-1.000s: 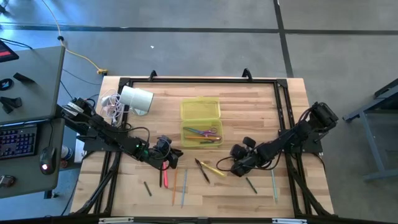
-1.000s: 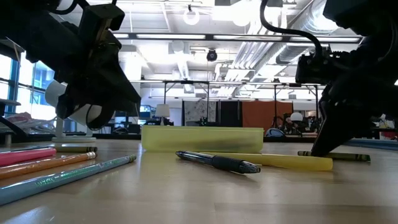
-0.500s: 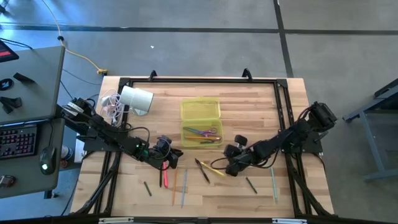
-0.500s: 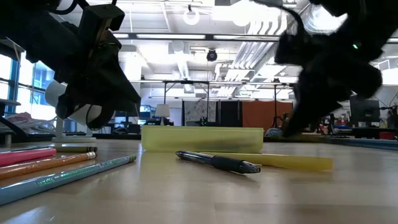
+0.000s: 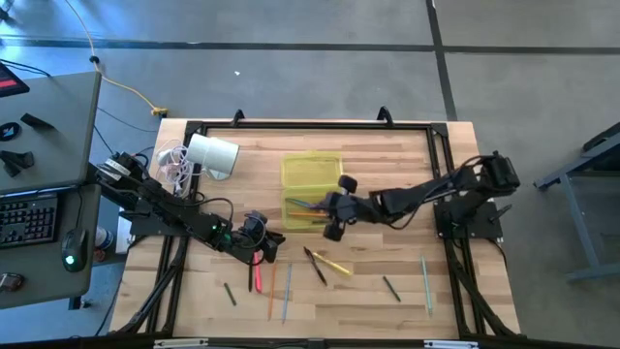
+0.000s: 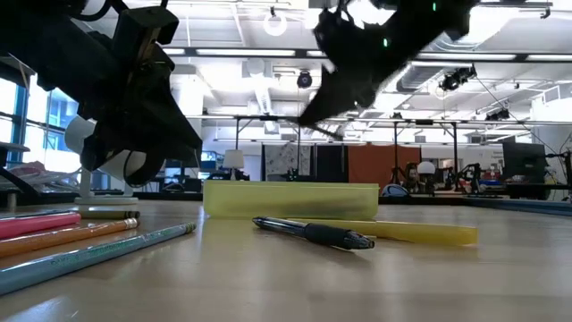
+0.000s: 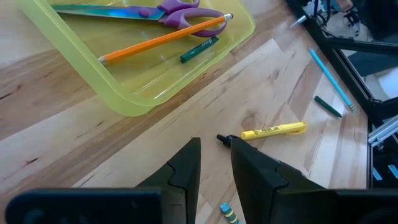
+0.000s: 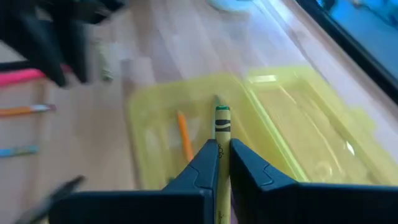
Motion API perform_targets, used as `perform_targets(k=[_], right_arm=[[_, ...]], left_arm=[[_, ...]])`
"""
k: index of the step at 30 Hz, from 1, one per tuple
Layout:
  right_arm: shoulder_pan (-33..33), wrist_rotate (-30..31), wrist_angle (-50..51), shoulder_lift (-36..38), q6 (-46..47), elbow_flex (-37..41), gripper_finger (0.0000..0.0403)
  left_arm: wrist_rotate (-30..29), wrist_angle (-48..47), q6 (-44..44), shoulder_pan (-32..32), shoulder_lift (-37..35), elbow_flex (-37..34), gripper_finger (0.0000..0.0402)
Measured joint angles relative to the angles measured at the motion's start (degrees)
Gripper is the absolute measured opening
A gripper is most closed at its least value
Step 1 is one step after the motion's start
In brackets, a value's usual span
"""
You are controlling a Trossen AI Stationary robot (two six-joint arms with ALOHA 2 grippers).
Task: Pick & place school supplies into a supply box
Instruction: Put the green crayon into the supply box, then put the light green pencil into the supply box
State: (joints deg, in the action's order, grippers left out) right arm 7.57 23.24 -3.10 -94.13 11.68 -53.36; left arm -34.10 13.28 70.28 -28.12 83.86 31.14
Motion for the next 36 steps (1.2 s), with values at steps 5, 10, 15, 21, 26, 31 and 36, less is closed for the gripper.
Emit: perform_targets(k=[5,10,15,21,26,31,36], right_arm=[[-2.05,1.77,-4.58,-0.46,4.17,7.56,0.001],[-2.1,1.78,-12.13,-0.46,3.96,13.28,0.0027],[-3.07,0.1,-19.14,-0.46,3.28,15.83,0.0049],[-3.35,-1.97,-19.91,-0.46,3.28,14.36,0.0074],[0.32,-9.69,-19.08,-0.44,4.81,9.84,0.008],[8.52,-12.3,-3.42,-0.37,7.18,1.31,0.0077],[18.21,-12.79,20.56,-0.37,22.45,-8.58,0.0077]], left_arm=[[-0.01,-0.18,0.0,0.0,0.0,0.0,0.0124],[-2.08,-0.18,0.02,0.01,0.0,0.0,0.0124],[-2.96,-0.15,0.02,0.02,0.01,0.0,0.0124],[-2.96,0.17,0.02,0.02,0.01,0.0,0.0124],[-2.93,0.14,0.02,0.02,0.01,0.0,0.0124],[-2.28,0.13,0.02,0.02,0.01,0.0,0.0124],[-1.31,0.09,0.04,0.0,0.01,0.0,0.0124]])
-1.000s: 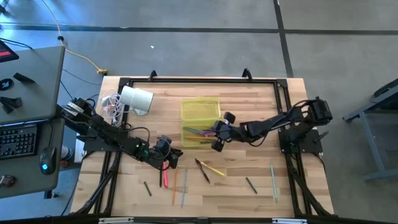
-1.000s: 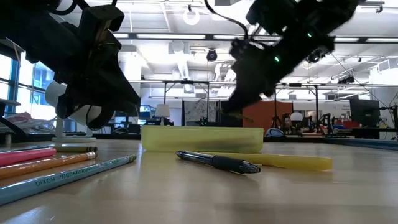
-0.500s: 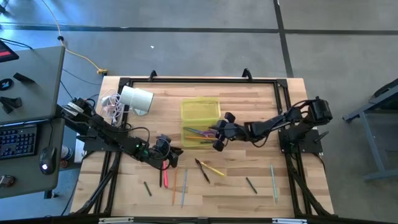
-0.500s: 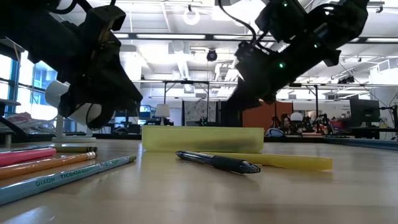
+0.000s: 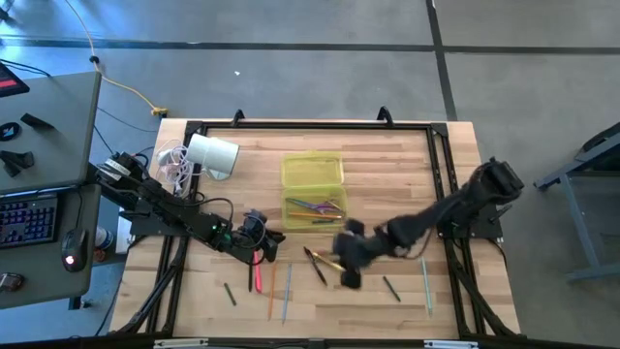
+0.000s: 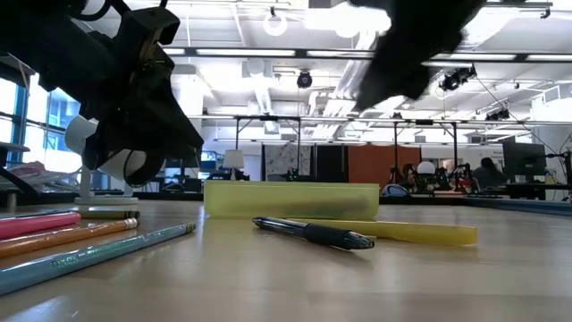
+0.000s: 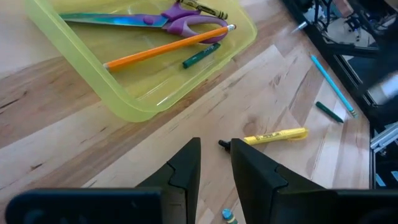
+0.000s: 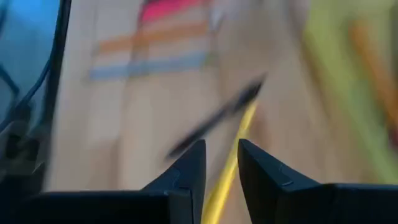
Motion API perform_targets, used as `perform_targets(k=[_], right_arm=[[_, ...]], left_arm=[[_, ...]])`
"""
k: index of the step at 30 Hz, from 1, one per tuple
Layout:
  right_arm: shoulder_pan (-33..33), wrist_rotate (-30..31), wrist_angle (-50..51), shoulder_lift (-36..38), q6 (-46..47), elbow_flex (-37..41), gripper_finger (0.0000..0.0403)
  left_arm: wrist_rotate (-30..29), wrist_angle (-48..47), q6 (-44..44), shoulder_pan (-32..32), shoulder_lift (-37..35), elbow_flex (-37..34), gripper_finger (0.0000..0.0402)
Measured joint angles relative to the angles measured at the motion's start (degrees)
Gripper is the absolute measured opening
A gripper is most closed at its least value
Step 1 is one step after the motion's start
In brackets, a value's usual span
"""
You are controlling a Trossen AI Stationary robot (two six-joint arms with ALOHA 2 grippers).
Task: Pick & place school supplies into a supply box
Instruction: Put the light green pencil into the supply box
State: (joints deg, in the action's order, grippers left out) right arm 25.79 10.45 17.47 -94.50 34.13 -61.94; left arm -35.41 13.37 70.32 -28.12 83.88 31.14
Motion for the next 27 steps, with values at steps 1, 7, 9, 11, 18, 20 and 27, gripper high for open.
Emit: perform_targets(k=[1,7,9,11,18,20,27], right_arm=[[2.1,-0.59,4.04,0.0,3.0,-1.53,0.0077],[14.2,-2.58,20.89,0.0,28.9,-4.65,0.0077],[18.19,-2.32,26.15,0.0,38.06,-4.65,0.0077],[22.12,-1.04,31.71,0.0,48.1,-4.65,0.0077],[31.82,-0.5,43.19,0.0,72.03,-4.65,0.0077],[32.86,-3.68,46.52,-0.01,73.34,-4.65,0.0077],[34.05,-12.41,60.09,-0.02,74.58,-4.65,0.0077]], left_arm=[[0.03,0.0,0.0,0.0,0.0,0.0,0.0124],[0.04,0.0,0.0,0.0,0.0,0.0,0.0124],[0.05,0.0,0.0,0.0,0.0,0.0,0.0124],[0.04,0.0,0.0,0.0,0.0,0.0,0.0124],[0.01,0.0,0.0,0.02,0.0,0.0,0.0124],[0.0,0.02,0.02,0.02,0.0,0.0,0.0124],[-0.05,0.1,0.02,0.0,0.0,0.0,0.0124]])
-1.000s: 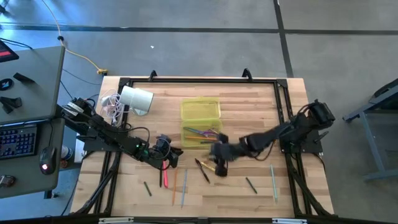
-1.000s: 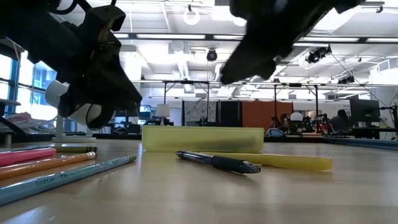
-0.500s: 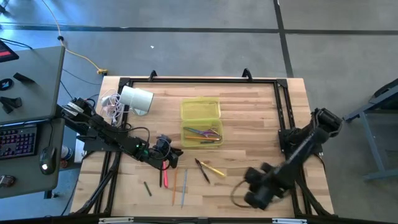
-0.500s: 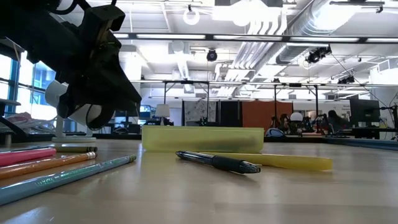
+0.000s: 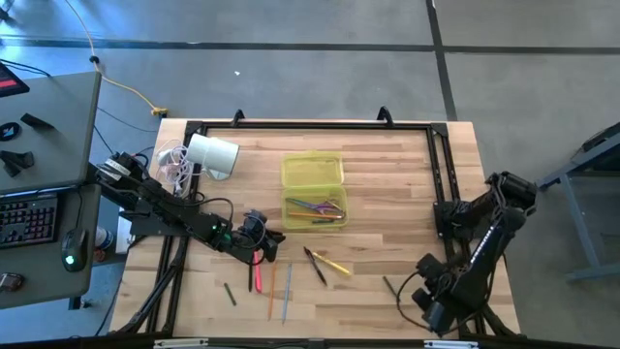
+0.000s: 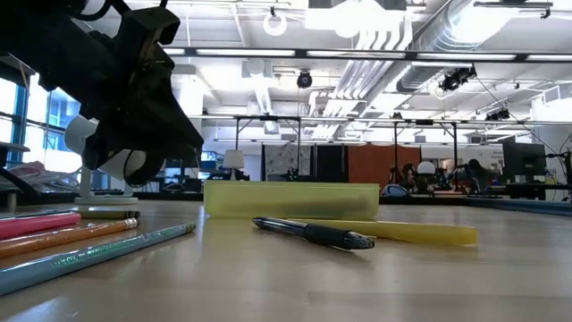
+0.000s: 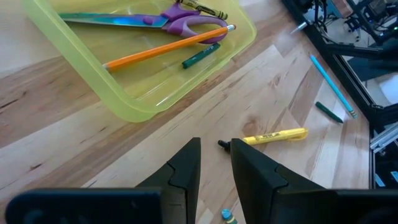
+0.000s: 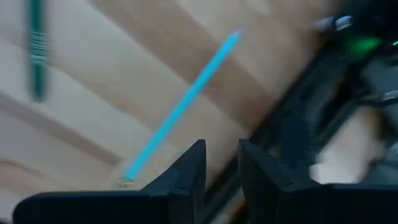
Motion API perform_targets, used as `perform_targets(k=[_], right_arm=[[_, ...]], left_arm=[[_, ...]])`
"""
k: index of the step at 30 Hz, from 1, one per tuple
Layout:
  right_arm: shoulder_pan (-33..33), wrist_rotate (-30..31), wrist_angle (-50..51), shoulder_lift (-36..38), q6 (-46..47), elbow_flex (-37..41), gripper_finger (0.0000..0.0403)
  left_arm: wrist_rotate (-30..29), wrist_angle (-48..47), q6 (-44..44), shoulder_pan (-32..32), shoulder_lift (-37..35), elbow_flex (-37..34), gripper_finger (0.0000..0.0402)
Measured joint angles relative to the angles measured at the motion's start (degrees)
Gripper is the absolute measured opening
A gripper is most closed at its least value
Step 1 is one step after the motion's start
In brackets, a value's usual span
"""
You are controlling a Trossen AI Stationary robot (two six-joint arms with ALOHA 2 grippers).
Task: Pick & place school supplies into a supply box
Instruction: Put the light green pencil into the supply box
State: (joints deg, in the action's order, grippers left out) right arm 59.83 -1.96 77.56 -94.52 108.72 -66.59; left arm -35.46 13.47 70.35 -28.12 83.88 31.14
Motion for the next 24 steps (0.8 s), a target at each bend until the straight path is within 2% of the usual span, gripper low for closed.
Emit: perform_targets(k=[4,8,10,14,17,24], right_arm=[[-0.04,1.62,0.48,0.0,-6.54,0.0,0.0077],[-0.04,4.69,-1.56,0.09,-7.22,0.95,0.0077],[-0.04,4.4,-2.76,0.15,-7.26,2.94,0.0077],[-0.79,-0.37,-3.28,1.12,-7.41,7.95,0.0077],[-2.01,-0.97,-5.97,4.6,-7.73,12.11,0.0077],[-5.28,2.89,-16.57,14.97,-6.92,20.54,0.0072]], left_arm=[[-0.07,0.07,0.44,0.0,0.0,0.0,0.0124],[-0.07,0.07,0.63,0.0,0.0,0.0,0.0124],[-0.09,0.1,0.63,0.0,0.0,0.0,0.0124],[-0.11,0.1,0.63,0.0,0.0,0.0,0.0124],[-0.59,0.12,0.64,0.0,0.0,0.0,0.0124],[-1.14,0.27,0.74,0.02,0.0,0.0,0.0124]])
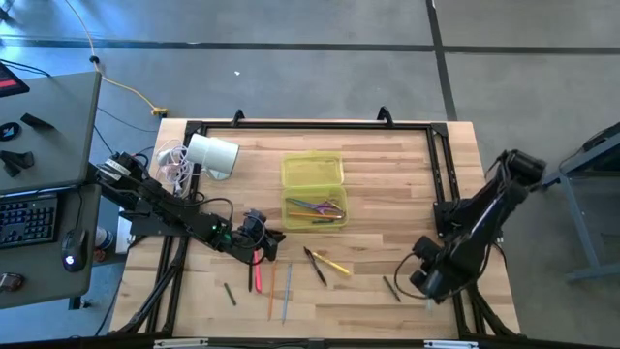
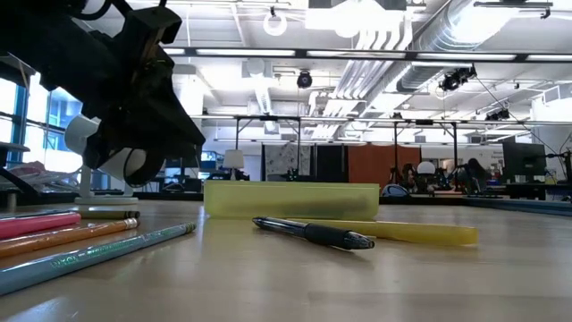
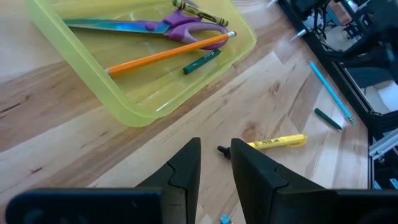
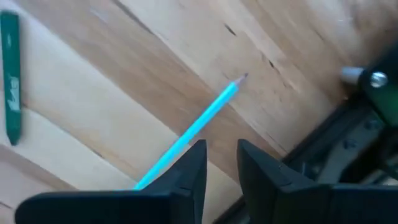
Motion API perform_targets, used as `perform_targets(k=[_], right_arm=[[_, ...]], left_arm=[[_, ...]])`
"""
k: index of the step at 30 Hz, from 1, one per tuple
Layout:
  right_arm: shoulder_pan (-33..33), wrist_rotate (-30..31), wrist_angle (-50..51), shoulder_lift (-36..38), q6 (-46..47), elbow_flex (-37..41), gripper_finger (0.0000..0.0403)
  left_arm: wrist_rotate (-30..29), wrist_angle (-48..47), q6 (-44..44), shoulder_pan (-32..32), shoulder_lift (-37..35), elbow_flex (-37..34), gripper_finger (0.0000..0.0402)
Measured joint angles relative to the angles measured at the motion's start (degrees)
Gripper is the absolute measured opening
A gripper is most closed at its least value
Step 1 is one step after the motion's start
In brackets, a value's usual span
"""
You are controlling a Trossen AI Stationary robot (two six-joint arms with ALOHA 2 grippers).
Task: Pick & place school supplies into a supply box
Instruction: Put the light green pencil into the supply box
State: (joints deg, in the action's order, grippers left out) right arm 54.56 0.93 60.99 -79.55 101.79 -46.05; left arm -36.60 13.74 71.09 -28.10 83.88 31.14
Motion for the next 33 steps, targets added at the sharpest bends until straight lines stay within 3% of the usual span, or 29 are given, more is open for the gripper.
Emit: perform_targets(k=[7,11,18,26,33], right_arm=[[-2.49,-3.77,-14.02,2.42,1.25,11.9,0.0075],[-3.85,-4.95,-19.22,2.82,0.52,14.98,0.0079],[-5.9,-6.74,-9.77,2.39,-1.78,10.9,0.0076],[-6.4,2.12,-16.16,2.36,-6.27,3.76,0.0076],[-6.8,0.66,-19.36,-4.2,-7.26,3.83,0.0079]], left_arm=[[-0.03,-0.08,-0.02,0.0,-0.01,0.0,0.0124],[-0.04,-0.2,-0.07,0.0,0.0,0.0,0.0124],[-0.33,-0.26,-0.35,0.02,0.0,0.0,0.0124],[-1.46,-0.26,-0.34,0.02,0.0,0.0,0.0124],[-1.48,-0.26,-0.35,0.02,0.0,0.0,0.0124]])
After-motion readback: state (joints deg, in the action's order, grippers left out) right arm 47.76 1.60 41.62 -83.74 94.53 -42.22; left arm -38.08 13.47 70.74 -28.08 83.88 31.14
